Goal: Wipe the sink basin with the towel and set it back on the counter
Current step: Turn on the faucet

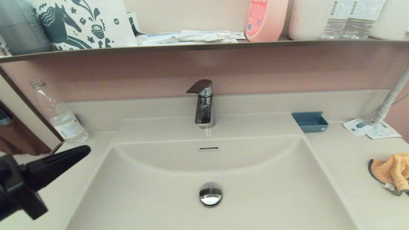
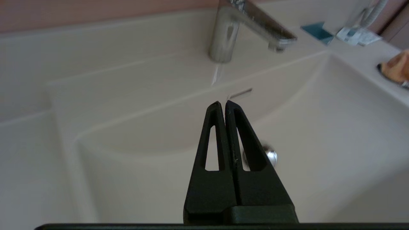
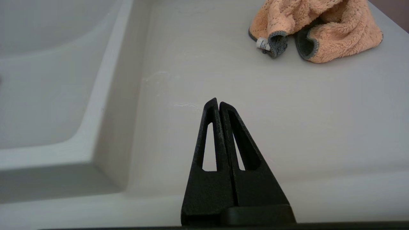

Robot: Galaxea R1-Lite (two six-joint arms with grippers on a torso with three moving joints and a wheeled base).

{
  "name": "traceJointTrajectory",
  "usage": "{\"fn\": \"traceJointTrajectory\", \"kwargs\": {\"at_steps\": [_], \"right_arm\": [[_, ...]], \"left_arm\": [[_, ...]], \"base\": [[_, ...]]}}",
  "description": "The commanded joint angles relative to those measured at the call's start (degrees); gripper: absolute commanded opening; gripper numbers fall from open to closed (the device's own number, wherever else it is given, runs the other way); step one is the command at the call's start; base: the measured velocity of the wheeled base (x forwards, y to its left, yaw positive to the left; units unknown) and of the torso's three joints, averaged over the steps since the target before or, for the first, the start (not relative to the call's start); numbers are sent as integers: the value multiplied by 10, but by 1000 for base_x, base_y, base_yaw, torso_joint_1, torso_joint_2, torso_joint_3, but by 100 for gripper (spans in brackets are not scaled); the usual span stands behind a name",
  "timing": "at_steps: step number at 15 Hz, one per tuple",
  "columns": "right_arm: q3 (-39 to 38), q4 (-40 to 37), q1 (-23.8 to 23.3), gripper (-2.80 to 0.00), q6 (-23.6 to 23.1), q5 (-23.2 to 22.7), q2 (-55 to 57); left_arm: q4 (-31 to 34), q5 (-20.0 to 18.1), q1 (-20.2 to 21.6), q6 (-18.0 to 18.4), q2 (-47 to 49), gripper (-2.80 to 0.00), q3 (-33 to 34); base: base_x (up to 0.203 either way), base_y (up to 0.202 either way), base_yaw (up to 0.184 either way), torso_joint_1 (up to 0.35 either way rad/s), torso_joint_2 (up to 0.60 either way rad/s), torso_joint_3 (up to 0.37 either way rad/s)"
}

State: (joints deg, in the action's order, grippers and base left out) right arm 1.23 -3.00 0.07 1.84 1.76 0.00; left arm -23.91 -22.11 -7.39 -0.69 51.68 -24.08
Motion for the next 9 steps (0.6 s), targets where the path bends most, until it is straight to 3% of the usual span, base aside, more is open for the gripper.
{"fn": "traceJointTrajectory", "kwargs": {"at_steps": [1, 5, 9], "right_arm": [[0, 0, 0, -280, 0, 0, 0], [0, 0, 0, -280, 0, 0, 0], [0, 0, 0, -280, 0, 0, 0]], "left_arm": [[-23, 31, -52, -7, 80, -280, -19], [-79, 161, -222, -43, 166, -280, -78], [-127, 219, -280, -49, 271, -280, -142]], "base": [[0, 0, 0, 0, 0, 0], [0, 0, 0, 0, 0, 0], [0, 0, 0, 0, 0, 0]]}}
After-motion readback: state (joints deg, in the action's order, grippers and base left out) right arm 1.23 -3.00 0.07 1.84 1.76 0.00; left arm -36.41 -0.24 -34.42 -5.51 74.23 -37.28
